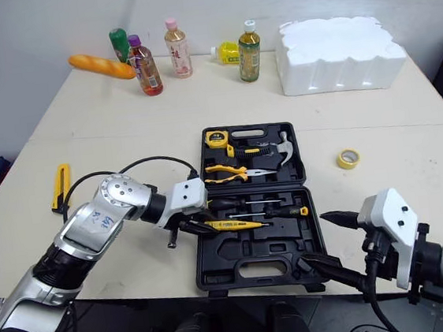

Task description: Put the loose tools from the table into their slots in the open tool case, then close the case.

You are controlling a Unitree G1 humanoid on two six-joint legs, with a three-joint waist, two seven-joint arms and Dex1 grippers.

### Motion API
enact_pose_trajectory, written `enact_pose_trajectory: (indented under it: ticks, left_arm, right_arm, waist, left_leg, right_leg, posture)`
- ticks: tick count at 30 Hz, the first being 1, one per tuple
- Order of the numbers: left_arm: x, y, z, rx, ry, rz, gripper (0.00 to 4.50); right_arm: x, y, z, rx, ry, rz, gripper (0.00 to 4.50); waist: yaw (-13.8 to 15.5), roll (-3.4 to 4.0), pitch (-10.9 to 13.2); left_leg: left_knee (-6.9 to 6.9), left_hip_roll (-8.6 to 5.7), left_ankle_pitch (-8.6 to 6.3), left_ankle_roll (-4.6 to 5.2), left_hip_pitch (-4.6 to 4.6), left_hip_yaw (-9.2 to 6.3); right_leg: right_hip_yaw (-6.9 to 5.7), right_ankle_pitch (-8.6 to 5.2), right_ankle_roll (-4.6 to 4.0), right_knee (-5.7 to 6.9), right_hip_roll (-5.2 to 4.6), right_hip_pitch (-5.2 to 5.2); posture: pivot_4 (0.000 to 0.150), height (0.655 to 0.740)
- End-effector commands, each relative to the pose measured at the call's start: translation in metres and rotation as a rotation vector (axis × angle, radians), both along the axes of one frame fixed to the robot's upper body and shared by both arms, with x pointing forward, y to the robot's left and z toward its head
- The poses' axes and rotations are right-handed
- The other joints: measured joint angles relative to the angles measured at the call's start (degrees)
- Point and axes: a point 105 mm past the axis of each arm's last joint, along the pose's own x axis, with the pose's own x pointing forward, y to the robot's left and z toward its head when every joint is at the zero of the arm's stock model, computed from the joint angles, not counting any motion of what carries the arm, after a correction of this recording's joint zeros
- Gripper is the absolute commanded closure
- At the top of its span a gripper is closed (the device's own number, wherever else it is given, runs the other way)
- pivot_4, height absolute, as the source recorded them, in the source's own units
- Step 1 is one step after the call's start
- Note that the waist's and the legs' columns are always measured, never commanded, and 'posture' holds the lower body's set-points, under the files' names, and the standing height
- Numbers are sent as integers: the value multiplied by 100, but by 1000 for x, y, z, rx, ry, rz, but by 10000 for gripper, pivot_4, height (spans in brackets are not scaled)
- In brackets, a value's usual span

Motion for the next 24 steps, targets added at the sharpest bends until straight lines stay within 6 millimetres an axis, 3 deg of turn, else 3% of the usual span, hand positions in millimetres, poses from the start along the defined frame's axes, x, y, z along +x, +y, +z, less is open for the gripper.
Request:
enact_pose_trajectory:
  ticks: [1,6,9,12,15,16,20,24]
  left_arm:
    - [-4,-2,4,-9,-2,-19,26064]
    - [-5,10,25,-72,40,-29,5846]
    - [-9,9,31,-137,47,-80,5846]
    - [-10,0,30,-266,41,-130,12745]
    - [-7,-4,20,-336,78,-107,24554]
    - [-6,-4,16,-329,90,-98,30965]
    - [-7,-11,5,-323,140,-83,44904]
    - [1,-11,-13,-255,119,-41,44904]
  right_arm:
    - [-2,4,5,-7,-35,20,0]
    - [-3,3,7,-6,-37,18,0]
    - [-2,2,6,-7,-38,16,0]
    - [-2,1,5,-6,-36,7,0]
    - [-2,2,5,-7,-33,9,0]
    - [-2,2,5,-7,-34,9,0]
    - [-1,0,4,-13,-25,16,0]
    - [0,-3,3,-26,-21,17,0]
  waist:
    - [5,0,0]
    - [-6,0,0]
    - [-5,0,0]
    - [-2,2,-1]
    - [9,2,-1]
    - [7,2,-1]
    - [2,2,-1]
    - [3,2,-1]
  left_leg:
    - [0,0,0,0,0,0]
    - [0,2,0,0,-1,-1]
    - [1,5,1,-1,0,0]
    - [2,3,1,-1,0,0]
    - [12,3,1,-2,-1,0]
    - [15,3,0,-1,-1,0]
    - [19,2,-2,3,-1,-1]
    - [19,1,-3,4,-2,-1]
  right_leg:
    - [0,0,0,0,-1,0]
    - [-1,0,0,1,1,0]
    - [-1,-1,-1,2,1,0]
    - [-1,0,-1,2,1,0]
    - [-1,0,0,2,0,4]
    - [-1,0,0,4,-1,5]
    - [-2,0,0,5,1,5]
    - [-1,0,1,5,0,6]
  posture:
    - [1500,7355]
    - [1500,7355]
    - [1500,7355]
    - [1500,7355]
    - [1500,7355]
    - [1500,7355]
    - [1500,7355]
    - [1500,7355]
